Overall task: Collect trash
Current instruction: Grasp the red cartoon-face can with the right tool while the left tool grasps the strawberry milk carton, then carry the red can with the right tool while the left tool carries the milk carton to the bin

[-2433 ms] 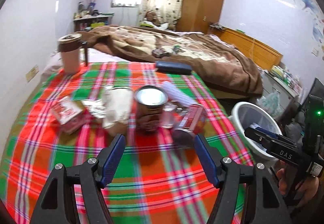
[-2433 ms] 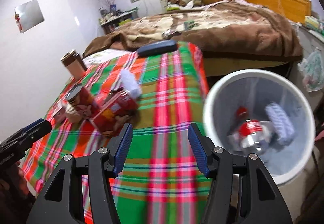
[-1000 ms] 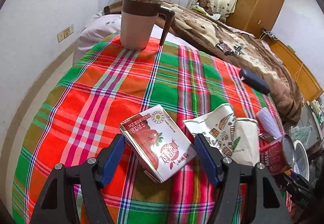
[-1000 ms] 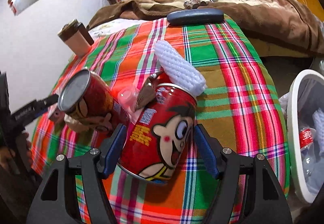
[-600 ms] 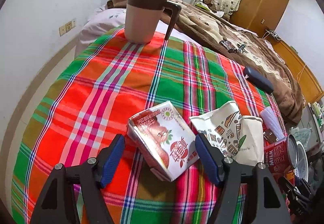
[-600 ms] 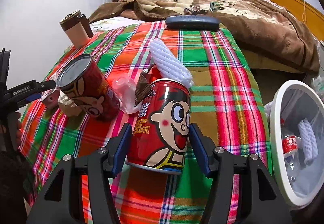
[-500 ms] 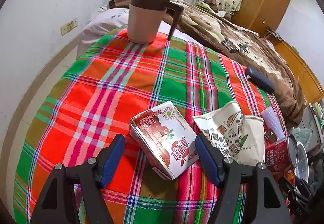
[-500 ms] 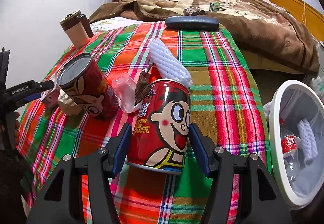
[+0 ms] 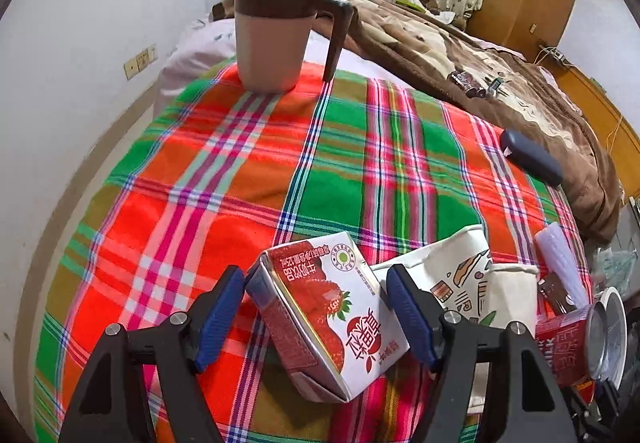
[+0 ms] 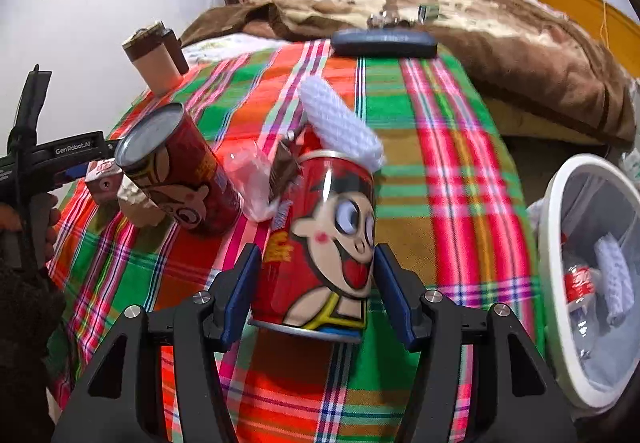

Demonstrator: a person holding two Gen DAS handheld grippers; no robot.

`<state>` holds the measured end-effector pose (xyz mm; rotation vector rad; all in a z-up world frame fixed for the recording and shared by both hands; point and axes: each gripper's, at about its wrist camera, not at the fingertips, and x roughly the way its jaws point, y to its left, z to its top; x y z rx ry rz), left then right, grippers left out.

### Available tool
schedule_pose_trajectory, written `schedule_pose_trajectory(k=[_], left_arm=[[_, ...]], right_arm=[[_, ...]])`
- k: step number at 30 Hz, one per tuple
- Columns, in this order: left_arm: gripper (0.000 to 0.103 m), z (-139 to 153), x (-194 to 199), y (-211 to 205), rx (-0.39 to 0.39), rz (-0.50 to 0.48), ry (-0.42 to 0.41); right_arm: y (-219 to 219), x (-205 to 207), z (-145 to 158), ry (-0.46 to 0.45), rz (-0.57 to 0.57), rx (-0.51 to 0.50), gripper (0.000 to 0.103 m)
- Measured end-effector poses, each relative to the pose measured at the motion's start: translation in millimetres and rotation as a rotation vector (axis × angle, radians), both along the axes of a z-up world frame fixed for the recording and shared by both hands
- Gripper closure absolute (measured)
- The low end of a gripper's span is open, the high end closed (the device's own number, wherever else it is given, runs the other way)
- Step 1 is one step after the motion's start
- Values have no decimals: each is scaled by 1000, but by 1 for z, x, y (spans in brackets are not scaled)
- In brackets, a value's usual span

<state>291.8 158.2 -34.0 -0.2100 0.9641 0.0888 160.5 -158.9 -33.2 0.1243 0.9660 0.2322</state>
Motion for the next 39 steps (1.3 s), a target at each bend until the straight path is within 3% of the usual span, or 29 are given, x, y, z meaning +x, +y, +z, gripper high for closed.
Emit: schedule_pose_trajectory(k=[5,15,19,28,39], left_arm=[[29,-2,-7,5,-37,5,-4],[30,-1,-17,-5,1,-72,1],[30,-1,-26,-3,-35,-86,8],[33,7,-64,-2,-60,-118,-35],[35,16,-100,-13,-78,-135,-81]], right_arm=[[2,-2,-7,1,2,-23,48],[-5,-3,-2,-10,-18,14,49],[-8,-4,1,-27,-32,21,49],[-12,-15,12,-94,-32,35,49],[-17,-30,18,-114,-42,72,49]])
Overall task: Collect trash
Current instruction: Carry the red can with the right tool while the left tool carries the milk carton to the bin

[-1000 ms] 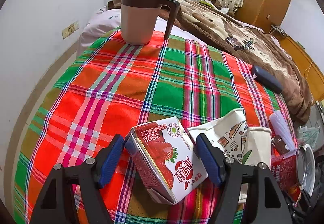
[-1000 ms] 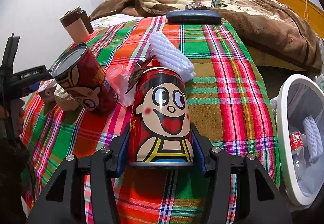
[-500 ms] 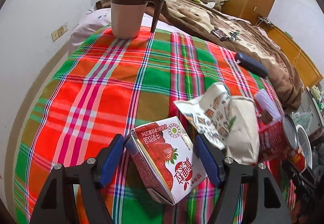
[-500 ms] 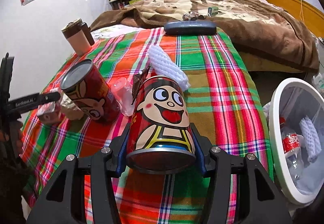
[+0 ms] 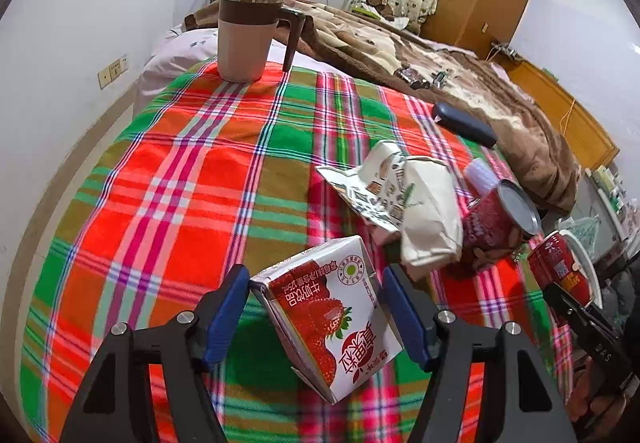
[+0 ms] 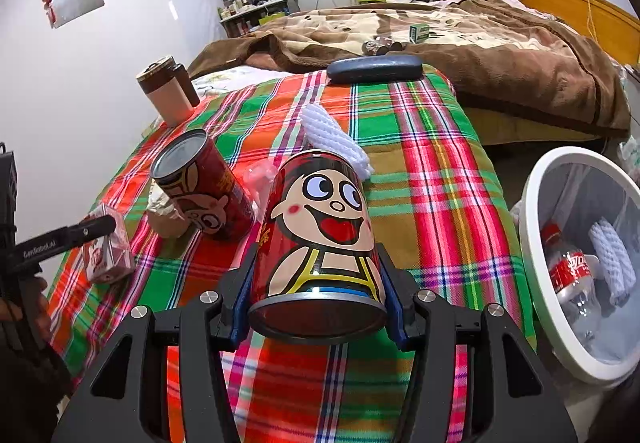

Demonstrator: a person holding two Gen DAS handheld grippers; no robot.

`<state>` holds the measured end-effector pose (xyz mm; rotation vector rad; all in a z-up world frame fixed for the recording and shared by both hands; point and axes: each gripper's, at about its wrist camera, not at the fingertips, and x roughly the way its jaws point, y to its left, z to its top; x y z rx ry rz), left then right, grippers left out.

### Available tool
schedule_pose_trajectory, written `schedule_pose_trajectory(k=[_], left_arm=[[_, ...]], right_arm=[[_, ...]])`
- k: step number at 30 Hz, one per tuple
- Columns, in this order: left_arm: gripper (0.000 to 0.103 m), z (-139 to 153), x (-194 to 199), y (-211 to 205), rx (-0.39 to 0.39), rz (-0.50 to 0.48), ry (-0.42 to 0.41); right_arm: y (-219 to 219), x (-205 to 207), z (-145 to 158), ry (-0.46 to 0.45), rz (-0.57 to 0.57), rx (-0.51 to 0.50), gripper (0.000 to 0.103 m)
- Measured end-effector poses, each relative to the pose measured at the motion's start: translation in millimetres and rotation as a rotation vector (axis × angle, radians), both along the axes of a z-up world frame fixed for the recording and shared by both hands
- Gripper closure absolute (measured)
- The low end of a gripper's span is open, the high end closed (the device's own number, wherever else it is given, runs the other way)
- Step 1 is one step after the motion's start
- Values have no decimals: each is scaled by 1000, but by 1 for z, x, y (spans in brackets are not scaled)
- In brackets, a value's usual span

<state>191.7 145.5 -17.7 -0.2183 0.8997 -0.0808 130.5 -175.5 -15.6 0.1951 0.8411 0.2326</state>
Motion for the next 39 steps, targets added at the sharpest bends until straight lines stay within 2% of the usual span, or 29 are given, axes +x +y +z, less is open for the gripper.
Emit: schedule_pose_trajectory(k=[3,6,10,22,39], left_arm=[[35,4,-10,-8,14,-11,-25],[35,8,-19,-16,-7,-34,-46],[35,18,-28,-33,35,-76,-80],[35,50,-43,-93,25,-206,-149],[34,71,-36,-207,1,-406,-180]], right_arm=[[-2,-5,2,-9,-2,2,49],[-5,-10,4,-19,-2,11,49],[-10,-16,8,-36,-3,16,49],[-43,-32,24,-80,-49,35,49],[-117,-54,34,-117,-195,21,49]])
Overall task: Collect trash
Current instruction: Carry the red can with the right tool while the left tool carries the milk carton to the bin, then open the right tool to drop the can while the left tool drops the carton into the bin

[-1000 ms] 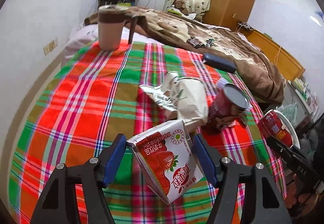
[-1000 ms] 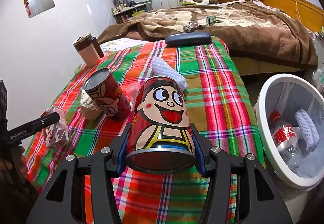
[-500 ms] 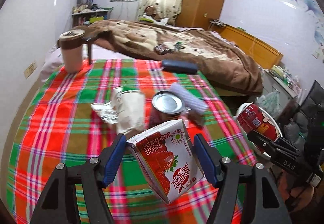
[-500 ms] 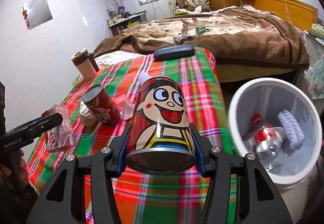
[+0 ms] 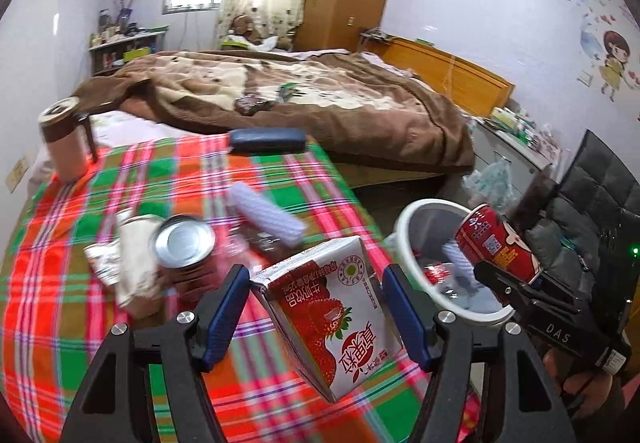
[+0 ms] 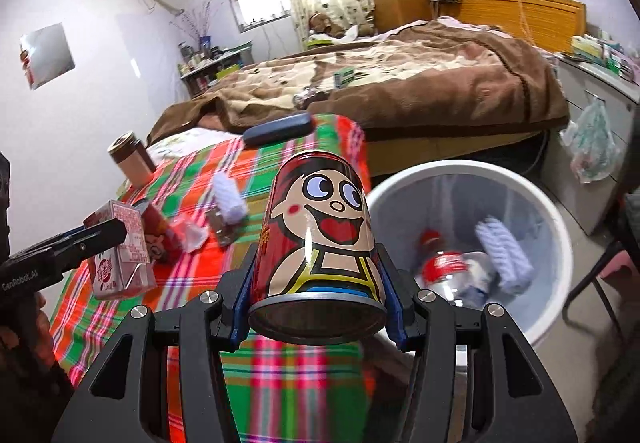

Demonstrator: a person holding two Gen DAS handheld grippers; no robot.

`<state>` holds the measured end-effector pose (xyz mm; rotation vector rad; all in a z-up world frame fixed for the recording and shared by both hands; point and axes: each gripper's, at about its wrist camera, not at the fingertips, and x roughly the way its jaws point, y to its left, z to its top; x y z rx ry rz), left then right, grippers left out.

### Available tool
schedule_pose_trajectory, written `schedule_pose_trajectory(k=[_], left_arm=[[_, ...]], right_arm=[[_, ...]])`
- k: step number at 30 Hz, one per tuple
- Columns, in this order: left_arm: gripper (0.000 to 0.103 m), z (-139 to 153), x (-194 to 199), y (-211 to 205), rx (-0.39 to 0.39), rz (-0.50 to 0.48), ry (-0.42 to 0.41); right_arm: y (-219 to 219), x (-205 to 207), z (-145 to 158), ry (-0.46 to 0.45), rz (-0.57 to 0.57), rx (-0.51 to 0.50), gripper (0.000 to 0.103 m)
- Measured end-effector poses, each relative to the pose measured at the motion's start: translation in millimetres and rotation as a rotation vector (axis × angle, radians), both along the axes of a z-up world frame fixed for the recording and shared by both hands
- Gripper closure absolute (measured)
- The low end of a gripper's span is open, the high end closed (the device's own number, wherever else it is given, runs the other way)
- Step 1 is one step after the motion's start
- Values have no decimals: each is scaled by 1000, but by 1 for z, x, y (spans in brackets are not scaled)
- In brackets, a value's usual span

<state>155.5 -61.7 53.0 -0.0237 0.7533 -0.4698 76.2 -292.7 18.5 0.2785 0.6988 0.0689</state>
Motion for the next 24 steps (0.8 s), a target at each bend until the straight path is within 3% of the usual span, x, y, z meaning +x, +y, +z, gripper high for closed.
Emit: schedule_pose_trajectory(k=[14,24], left_arm=[[34,6,11,-105,-32,-151,0],[34,-19,28,-170,-7,-217,53]], right_arm=[[-56,-2,-11,40,-111,-17,49],[-90,9,-31,121,-158,-60,49]])
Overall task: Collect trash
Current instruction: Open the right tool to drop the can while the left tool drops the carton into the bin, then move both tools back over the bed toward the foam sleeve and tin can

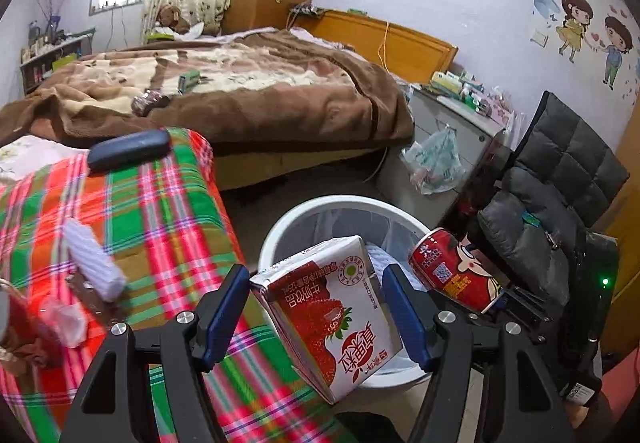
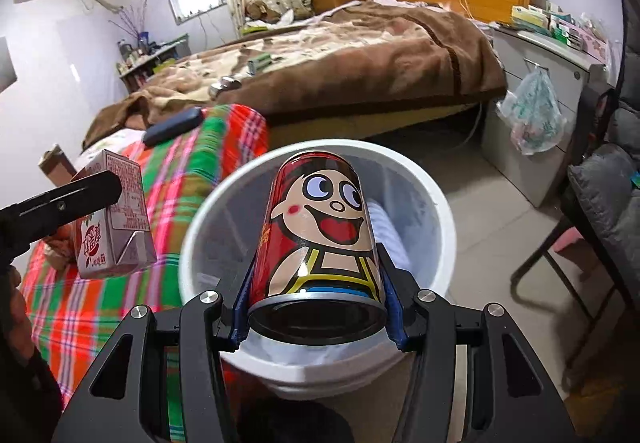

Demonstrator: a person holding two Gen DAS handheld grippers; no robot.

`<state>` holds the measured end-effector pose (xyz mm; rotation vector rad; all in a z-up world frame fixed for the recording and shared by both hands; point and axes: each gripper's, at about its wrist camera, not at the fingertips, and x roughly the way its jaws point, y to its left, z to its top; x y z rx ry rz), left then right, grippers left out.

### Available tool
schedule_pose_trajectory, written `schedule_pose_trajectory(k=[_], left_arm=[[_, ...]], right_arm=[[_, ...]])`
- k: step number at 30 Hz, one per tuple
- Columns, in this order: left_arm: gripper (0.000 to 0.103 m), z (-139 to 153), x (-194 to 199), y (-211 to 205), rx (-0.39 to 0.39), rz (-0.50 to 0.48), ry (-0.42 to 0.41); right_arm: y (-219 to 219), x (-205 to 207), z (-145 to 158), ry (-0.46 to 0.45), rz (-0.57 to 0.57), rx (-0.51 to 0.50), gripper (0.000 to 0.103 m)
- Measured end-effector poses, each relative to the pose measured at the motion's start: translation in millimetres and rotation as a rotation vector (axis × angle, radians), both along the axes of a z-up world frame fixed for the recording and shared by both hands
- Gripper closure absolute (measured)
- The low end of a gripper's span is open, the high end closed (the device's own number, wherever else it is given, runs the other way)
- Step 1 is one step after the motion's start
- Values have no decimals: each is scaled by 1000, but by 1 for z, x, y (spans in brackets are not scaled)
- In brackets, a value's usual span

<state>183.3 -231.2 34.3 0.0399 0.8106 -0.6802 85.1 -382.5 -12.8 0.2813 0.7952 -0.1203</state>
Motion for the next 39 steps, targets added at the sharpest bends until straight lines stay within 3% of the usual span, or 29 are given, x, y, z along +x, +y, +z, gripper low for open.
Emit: schedule_pose_trajectory(k=[10,13,16,27,39], left_arm=[[34,-27,21,-36,14,-33,69],[34,-30,24,-37,-3,-36,78],[34,-31,24,-38,16,-27,69],[34,-18,11,-14,2,4,36],[34,-2,-17,43,-21,99,-18]], right_arm=[[-16,8,-15,83,0,-25,49],[-19,5,-15,74,-12,-2,40],[-20,2,-12,53,-16,5,38],[-17,-3,-7,27,-32,23,38],[5,-11,8,-34,-13,31,38]])
